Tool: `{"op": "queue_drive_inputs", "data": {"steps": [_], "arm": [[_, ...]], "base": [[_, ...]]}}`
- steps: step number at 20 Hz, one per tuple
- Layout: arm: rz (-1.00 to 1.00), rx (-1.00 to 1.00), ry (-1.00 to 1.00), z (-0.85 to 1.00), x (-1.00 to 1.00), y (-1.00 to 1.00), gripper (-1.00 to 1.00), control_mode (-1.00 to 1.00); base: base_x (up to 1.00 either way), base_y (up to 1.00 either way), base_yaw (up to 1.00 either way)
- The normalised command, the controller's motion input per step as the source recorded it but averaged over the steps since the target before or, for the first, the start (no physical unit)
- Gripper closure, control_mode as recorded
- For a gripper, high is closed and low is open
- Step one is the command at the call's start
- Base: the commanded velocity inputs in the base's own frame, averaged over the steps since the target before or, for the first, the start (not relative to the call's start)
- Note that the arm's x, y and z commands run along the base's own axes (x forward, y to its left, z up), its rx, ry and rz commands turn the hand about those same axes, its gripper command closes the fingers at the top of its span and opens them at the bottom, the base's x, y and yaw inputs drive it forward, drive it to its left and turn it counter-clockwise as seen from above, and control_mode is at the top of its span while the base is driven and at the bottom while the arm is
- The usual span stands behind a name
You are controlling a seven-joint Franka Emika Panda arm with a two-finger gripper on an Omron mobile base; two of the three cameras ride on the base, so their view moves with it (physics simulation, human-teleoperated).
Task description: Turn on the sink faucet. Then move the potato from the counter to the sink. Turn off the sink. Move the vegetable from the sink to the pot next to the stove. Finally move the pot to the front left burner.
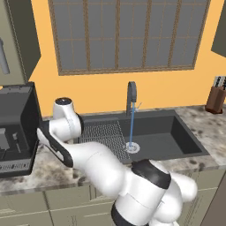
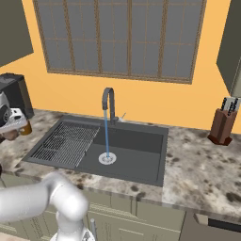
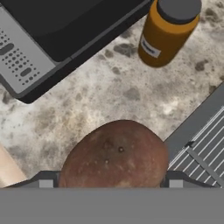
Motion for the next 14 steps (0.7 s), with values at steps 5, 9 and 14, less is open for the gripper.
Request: {"op": "queue_drive_inputs", "data": {"steps": [5, 9, 14], "arm": [[0.0, 0.0, 0.0, 0.0, 0.03, -0.02, 1.0, -1.0], [0.0, 0.0, 0.0, -0.01, -0.09, -0.36, 1.0, -1.0], [0.0, 0.0, 0.0, -0.01, -0.05, -0.1, 1.0, 1.0]], "base": [[0.0, 0.0, 0.0], [0.0, 0.0, 0.0], [-0.18, -0.54, 0.0]]}}
